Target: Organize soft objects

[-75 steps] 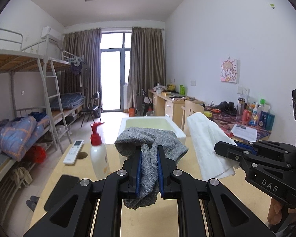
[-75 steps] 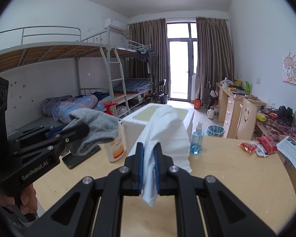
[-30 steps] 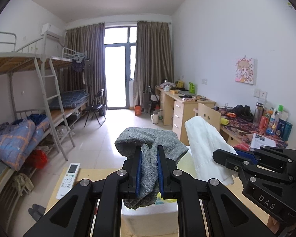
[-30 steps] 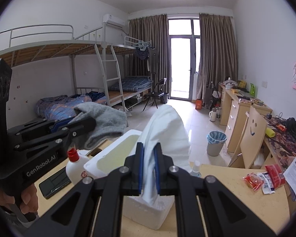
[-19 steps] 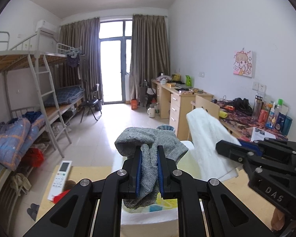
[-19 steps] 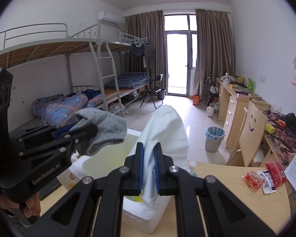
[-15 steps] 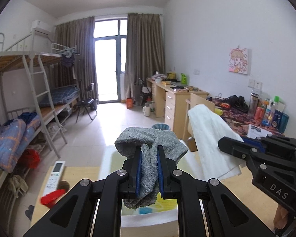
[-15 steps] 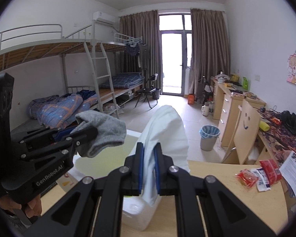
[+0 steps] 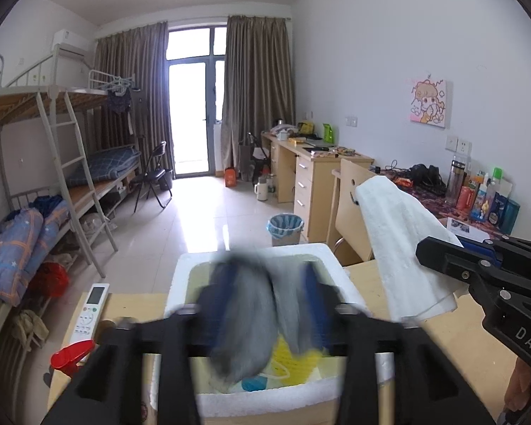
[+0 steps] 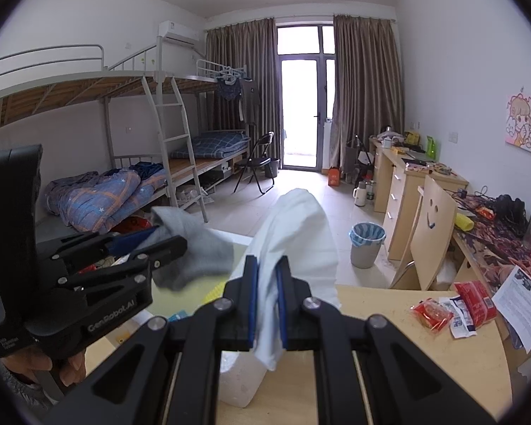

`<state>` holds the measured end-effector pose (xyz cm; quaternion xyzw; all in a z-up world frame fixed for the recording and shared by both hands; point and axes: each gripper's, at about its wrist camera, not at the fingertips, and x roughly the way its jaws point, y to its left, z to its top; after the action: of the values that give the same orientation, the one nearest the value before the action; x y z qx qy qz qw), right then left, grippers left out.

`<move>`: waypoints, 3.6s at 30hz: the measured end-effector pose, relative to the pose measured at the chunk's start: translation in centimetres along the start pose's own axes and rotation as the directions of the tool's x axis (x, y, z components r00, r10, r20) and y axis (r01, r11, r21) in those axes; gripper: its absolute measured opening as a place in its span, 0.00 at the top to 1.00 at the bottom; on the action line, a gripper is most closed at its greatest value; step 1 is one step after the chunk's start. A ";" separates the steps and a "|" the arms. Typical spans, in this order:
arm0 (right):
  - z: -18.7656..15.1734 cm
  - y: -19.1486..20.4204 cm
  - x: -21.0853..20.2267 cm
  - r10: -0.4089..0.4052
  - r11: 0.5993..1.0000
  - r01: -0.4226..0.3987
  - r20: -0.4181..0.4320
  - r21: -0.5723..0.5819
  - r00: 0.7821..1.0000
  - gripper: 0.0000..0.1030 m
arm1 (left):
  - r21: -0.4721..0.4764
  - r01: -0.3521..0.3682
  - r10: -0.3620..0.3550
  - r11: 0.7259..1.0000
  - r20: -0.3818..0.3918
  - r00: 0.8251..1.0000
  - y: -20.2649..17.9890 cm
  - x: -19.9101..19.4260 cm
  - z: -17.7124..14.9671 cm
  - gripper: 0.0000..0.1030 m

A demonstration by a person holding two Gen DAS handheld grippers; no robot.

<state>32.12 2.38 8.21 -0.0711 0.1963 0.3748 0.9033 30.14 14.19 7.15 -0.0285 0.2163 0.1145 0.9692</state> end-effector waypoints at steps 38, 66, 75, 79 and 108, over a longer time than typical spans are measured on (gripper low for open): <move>0.4 5.0 4.0 0.133 0.990 -0.136 -0.049 -0.043 0.990 0.87 | -0.074 -0.229 0.237 0.971 0.128 0.963 5.6 -7.8 -1.0 0.01; 0.7 4.5 -0.3 0.050 0.999 -0.050 0.027 -0.005 0.998 0.11 | -0.084 -0.180 0.191 0.980 0.140 0.972 5.0 -9.5 -1.3 0.01; -0.4 4.6 -4.5 0.028 1.000 -0.029 0.073 0.011 0.997 0.00 | -0.091 -0.173 0.186 0.981 0.165 0.968 3.4 -13.1 -2.0 0.01; -1.0 4.6 -6.2 0.028 1.000 -0.029 0.083 0.009 0.996 0.00 | -0.088 -0.179 0.192 0.980 0.172 0.966 2.8 -14.7 -2.6 0.01; -8.3 5.1 -15.1 -0.029 0.999 0.021 0.197 0.045 0.980 0.00 | -0.075 -0.145 0.162 0.987 0.319 0.934 -1.2 -23.1 -10.5 0.01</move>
<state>16.30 -6.08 6.94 -0.0166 0.1128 0.3644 0.9243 5.76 7.05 7.47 -0.0168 0.0527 0.1983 0.9786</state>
